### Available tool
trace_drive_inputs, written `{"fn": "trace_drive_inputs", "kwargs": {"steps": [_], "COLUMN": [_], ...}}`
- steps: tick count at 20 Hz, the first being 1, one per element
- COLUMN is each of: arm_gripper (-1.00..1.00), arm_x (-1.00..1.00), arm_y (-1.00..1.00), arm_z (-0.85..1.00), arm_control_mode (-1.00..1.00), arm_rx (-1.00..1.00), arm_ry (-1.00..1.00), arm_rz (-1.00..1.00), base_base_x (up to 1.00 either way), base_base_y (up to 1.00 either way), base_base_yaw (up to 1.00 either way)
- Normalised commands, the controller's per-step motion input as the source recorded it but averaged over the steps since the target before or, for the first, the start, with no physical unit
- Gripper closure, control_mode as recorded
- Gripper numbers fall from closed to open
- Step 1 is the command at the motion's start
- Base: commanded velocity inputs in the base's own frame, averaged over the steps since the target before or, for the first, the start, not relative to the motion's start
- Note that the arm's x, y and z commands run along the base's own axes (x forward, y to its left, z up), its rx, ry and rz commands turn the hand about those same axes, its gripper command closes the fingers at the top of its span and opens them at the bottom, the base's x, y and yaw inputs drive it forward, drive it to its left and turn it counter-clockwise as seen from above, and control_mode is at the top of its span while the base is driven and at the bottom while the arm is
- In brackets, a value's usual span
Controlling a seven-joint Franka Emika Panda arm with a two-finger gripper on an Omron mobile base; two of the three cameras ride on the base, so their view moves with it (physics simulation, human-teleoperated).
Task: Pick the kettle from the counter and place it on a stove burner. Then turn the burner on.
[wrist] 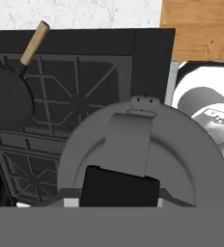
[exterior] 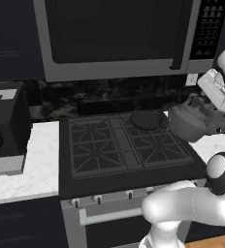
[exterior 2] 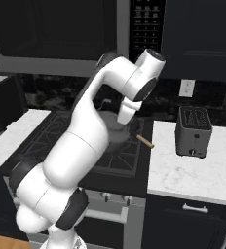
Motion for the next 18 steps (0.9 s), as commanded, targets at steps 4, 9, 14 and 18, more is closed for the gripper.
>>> {"fn": "trace_drive_inputs", "kwargs": {"steps": [4, 9, 14, 18], "arm_gripper": [1.0, 1.0, 1.0, 1.0], "arm_x": [-0.31, -0.14, 0.31, 0.74], "arm_y": [1.0, 1.0, 1.0, 1.0], "arm_z": [-0.19, -0.25, -0.07, 0.0], "arm_control_mode": [-1.0, -1.0, -1.0, -1.0], "arm_rx": [0.01, 0.0, -0.06, -0.09], "arm_ry": [-0.13, -0.16, -0.1, 0.01], "arm_rz": [0.01, 0.01, -0.01, -0.06], "base_base_x": [0.0, 0.0, 0.0, 0.0], "base_base_y": [0.0, 0.0, 0.0, 0.0], "base_base_yaw": [0.0, 0.0, 0.0, 0.0]}}
